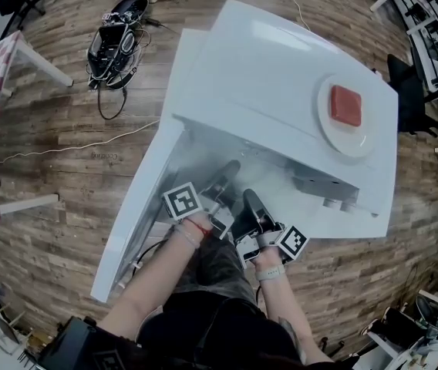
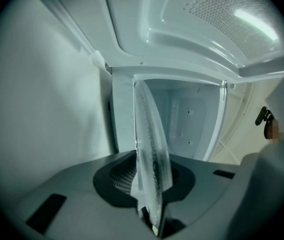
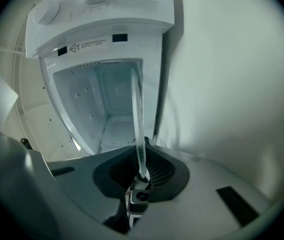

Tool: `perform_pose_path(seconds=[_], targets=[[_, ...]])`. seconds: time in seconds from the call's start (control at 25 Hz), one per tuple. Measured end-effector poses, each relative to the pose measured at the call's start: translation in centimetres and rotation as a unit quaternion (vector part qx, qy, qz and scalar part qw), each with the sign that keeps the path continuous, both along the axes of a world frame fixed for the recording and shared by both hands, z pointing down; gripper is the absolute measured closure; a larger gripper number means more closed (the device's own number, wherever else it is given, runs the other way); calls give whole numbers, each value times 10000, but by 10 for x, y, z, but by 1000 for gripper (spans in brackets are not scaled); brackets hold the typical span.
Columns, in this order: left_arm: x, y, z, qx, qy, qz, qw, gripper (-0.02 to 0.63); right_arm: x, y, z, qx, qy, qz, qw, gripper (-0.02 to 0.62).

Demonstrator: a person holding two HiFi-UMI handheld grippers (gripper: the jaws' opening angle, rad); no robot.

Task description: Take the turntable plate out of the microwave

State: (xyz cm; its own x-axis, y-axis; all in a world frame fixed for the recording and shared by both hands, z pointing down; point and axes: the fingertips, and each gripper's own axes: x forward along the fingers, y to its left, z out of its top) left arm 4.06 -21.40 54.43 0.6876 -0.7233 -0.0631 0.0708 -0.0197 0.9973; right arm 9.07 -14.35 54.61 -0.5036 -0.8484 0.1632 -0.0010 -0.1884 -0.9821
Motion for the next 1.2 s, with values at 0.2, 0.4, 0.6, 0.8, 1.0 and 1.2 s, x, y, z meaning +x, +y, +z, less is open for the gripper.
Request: perform_pose_path(seconds=[0.2,0.4,0.6,0.8,1.0,1.2], targets=[[0,-1,-3,-42,196,-88,9998,561,-1,0,-1,41,-11,-41,10000,546],[1,0,-4,-143,317,-114,9993,569,-1,0,1,35,-3,-152,9999,546],[0,1,-5,-126,355,-145,9992,571,4,-5,0,128,160,-233,9995,546],[2,6,-4,-126,360,-73,9992,571,16,-20,1,171,346,-177,9991,545],[2,11,-5,-148,401,-50,9991,571,32,-30,2,184,222,172,9994,546],[0,15,-4,-173,527,-125,9984,571,47,-41,3,229,303,316,9988,546]])
